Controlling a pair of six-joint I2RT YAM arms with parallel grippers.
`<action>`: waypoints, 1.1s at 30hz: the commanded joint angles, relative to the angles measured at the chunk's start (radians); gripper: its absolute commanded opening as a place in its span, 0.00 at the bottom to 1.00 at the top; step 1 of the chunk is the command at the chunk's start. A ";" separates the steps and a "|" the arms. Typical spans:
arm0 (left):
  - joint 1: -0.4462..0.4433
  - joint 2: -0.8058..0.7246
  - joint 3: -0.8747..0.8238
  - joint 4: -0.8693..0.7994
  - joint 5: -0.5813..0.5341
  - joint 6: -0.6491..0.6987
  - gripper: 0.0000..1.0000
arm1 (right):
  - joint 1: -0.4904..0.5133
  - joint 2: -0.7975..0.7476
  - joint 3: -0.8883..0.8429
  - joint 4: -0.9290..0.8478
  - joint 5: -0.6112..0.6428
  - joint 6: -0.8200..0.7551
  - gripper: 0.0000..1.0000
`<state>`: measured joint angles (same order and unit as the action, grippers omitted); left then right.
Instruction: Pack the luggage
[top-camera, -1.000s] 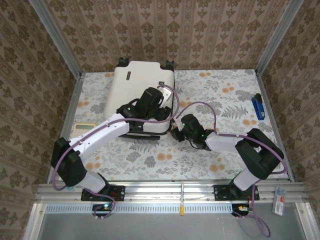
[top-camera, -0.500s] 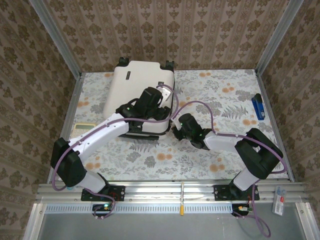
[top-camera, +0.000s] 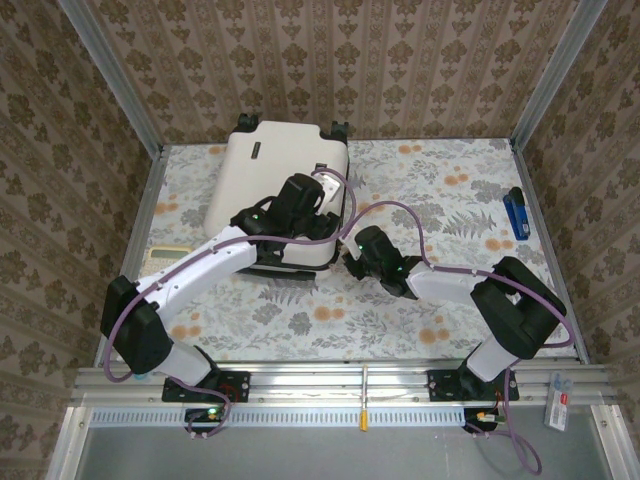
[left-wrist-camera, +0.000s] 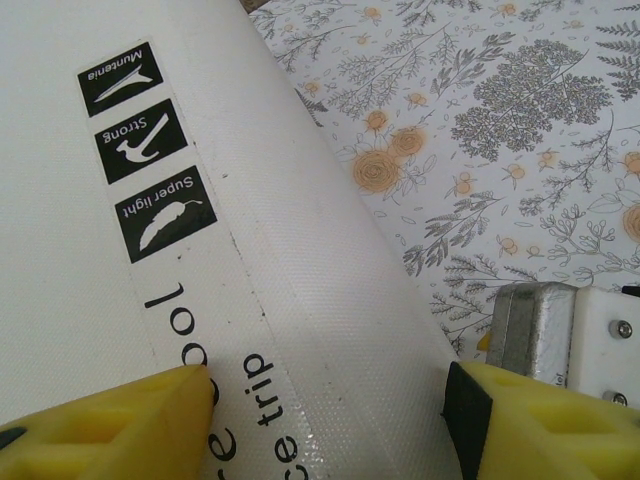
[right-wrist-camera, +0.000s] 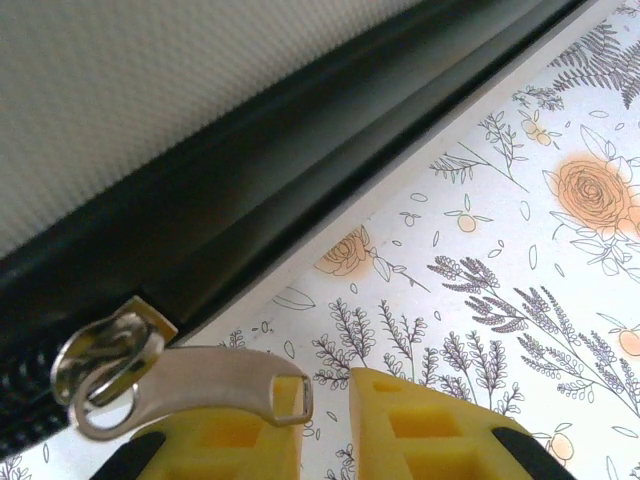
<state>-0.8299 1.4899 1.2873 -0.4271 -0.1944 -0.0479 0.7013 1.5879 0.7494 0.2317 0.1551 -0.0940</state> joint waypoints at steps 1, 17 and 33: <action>0.002 0.043 -0.060 -0.156 0.066 -0.026 0.65 | 0.033 -0.042 0.063 0.032 -0.020 -0.047 0.22; 0.003 0.043 -0.062 -0.150 0.070 -0.028 0.64 | 0.033 -0.061 0.087 -0.011 -0.063 -0.061 0.17; 0.011 0.036 -0.090 -0.132 0.071 -0.058 0.64 | 0.033 -0.081 0.062 -0.015 -0.214 -0.061 0.00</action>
<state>-0.8227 1.4776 1.2625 -0.3992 -0.2016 -0.0555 0.7174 1.5417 0.7837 0.1295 0.0631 -0.1299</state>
